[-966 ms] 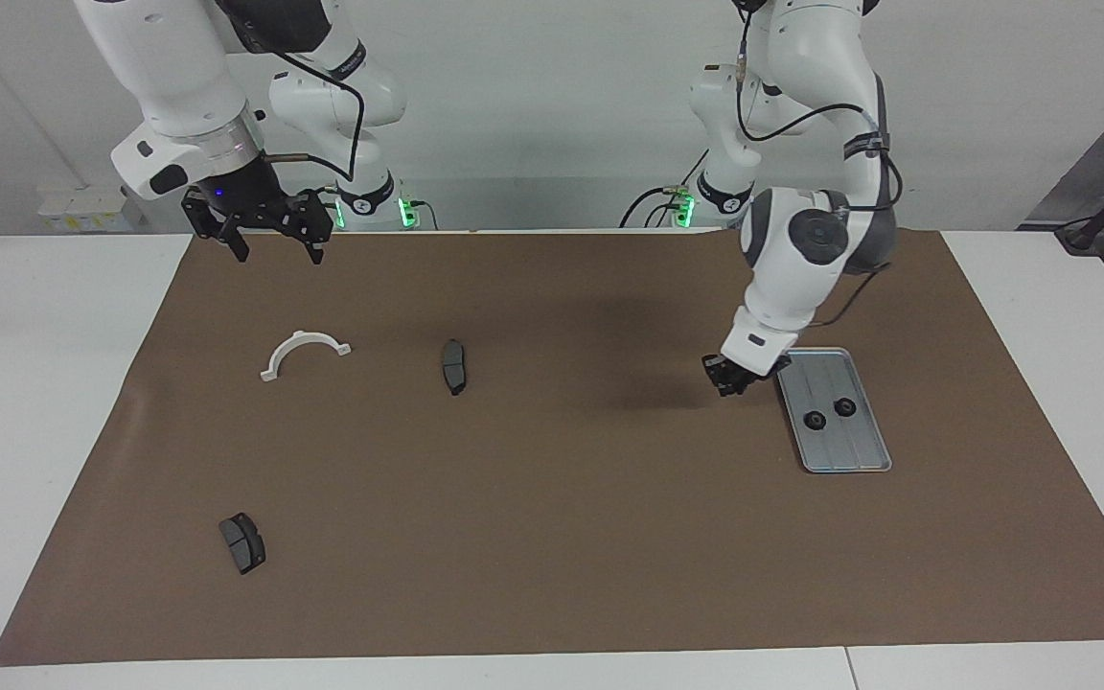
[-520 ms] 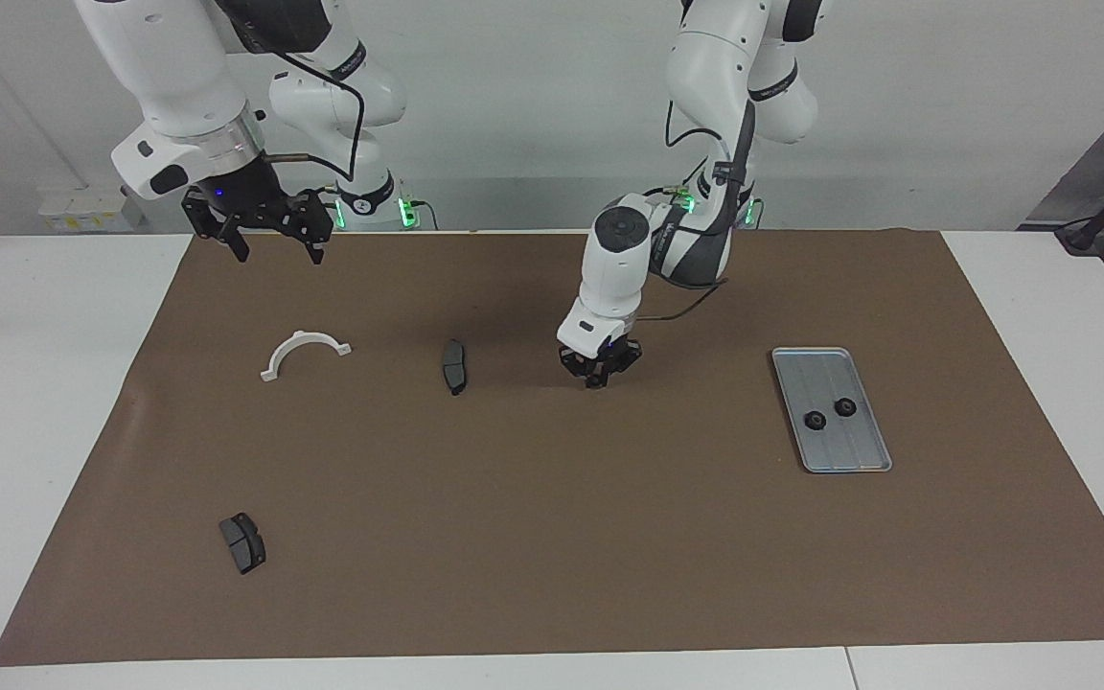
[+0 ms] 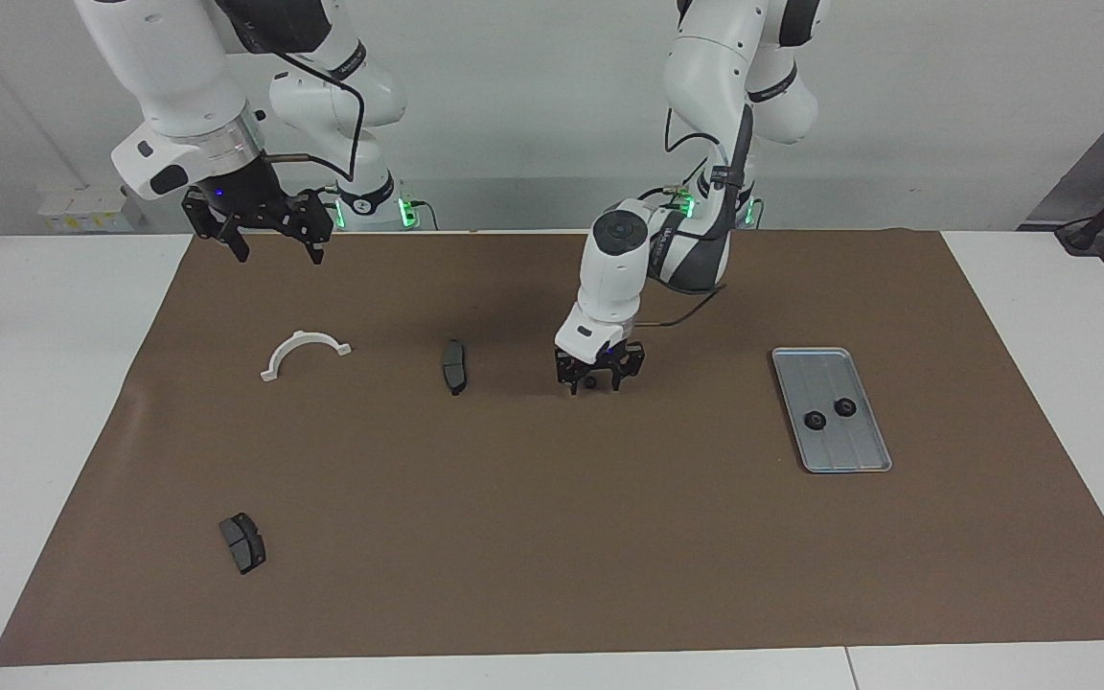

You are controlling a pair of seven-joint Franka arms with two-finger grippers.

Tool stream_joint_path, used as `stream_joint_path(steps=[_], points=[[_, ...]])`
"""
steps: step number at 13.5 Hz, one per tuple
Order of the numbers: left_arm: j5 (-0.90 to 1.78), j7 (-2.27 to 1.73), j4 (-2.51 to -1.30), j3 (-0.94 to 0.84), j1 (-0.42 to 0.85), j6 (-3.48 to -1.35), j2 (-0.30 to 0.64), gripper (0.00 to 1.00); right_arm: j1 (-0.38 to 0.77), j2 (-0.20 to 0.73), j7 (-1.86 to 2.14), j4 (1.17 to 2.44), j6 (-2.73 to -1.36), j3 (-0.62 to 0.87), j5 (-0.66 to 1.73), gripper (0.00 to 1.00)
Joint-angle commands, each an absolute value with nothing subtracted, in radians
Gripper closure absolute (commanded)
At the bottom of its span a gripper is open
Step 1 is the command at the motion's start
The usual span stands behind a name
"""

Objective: Place bearing gear from tray to pile
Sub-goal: 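Carry the gear with the left gripper and set it mid-table, then return the left gripper to the tray while the right gripper reaches the gear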

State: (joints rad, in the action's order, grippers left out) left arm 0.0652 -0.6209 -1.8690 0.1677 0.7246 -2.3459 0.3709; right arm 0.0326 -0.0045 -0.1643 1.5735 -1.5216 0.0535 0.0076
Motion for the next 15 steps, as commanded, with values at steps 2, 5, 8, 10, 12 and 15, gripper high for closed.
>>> stream_joint_path(steps=[2, 5, 8, 10, 12, 15], points=[[0.077, -0.435, -1.763, 0.155, 0.516, -2.232, 0.391, 0.0, 0.021, -0.018, -0.167, 1.589, -1.52, 0.061, 0.006, 0.0], [0.101, -0.24, -1.764, 0.155, 0.378, -2.198, 0.384, 0.0, 0.023, -0.018, -0.167, 1.589, -1.52, 0.061, 0.006, 0.0], [0.104, -0.094, -1.781, 0.158, 0.275, -2.155, 0.373, 0.06, 0.021, -0.018, -0.167, 1.589, -1.52, 0.061, 0.006, 0.0], [0.107, -0.049, -1.813, 0.158, 0.221, -2.151, 0.361, 0.11, 0.023, -0.018, -0.167, 1.589, -1.52, 0.061, 0.006, 0.0], [0.109, -0.011, -1.833, 0.158, 0.193, -2.16, 0.354, 0.15, 0.021, -0.018, -0.17, 1.589, -1.523, 0.061, 0.006, 0.0], [0.115, -0.006, -1.871, 0.158, 0.173, -2.221, 0.35, 0.23, 0.032, -0.021, -0.158, 1.589, -1.519, 0.063, 0.006, 0.0]])
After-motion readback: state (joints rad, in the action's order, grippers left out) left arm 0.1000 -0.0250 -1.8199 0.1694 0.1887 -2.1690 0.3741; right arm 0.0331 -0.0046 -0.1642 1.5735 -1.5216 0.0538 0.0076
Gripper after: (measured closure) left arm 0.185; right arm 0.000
